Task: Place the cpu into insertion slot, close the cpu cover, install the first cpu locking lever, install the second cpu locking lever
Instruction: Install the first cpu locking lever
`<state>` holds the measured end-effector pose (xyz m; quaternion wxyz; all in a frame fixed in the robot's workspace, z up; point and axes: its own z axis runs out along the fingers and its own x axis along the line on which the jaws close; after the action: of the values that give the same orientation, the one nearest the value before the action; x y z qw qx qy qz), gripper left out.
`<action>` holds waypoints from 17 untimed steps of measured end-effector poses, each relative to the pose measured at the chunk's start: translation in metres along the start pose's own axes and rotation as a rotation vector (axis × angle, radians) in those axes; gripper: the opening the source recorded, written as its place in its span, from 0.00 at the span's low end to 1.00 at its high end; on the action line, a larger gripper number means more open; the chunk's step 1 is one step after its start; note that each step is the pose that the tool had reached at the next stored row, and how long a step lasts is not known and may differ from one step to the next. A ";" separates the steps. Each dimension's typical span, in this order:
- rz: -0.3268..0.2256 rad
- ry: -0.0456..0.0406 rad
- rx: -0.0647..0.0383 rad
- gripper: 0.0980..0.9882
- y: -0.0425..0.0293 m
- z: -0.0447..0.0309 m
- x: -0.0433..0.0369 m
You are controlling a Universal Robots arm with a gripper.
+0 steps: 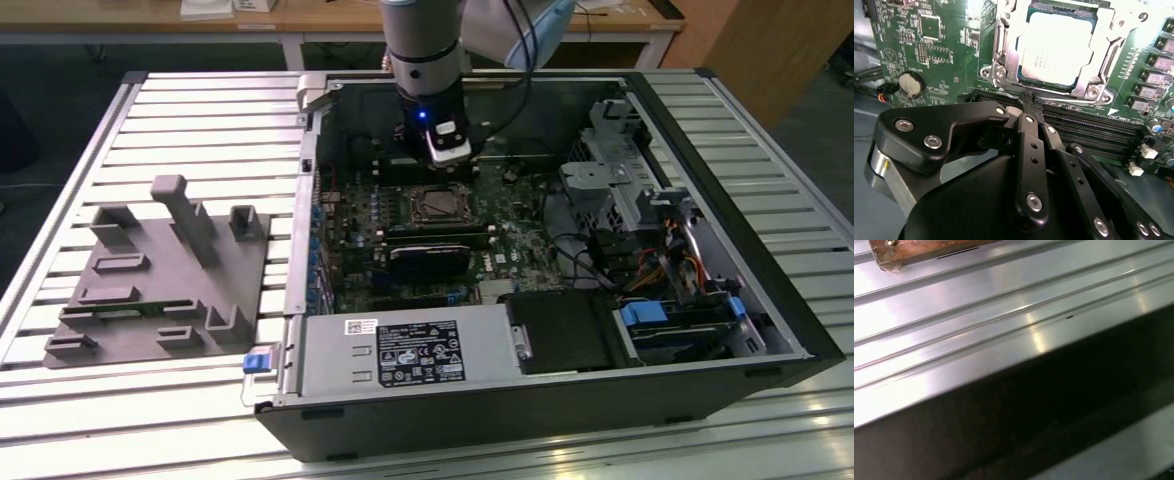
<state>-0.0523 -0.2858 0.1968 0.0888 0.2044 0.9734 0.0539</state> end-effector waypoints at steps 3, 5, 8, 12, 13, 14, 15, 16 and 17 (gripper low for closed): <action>0.023 -0.0032 0.004 0.01 -0.0003 0.0013 0.0002; 0.038 -0.0055 0.005 0.01 -0.0003 0.0025 0.0003; 0.055 -0.0077 0.009 0.01 -0.0007 0.0034 0.0005; 0.057 -0.0039 0.000 0.01 -0.0007 0.0036 0.0006; 0.058 -0.0033 -0.001 0.01 -0.0006 0.0037 0.0006; 0.058 -0.0033 -0.001 0.01 -0.0006 0.0036 0.0006; 0.058 -0.0034 -0.003 0.01 -0.0003 0.0027 0.0003; 0.058 -0.0033 -0.002 0.01 -0.0001 0.0004 0.0000; 0.058 -0.0033 -0.001 0.01 0.0001 -0.0011 -0.0002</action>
<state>-0.0523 -0.2859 0.1979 0.0889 0.2324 0.9669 0.0568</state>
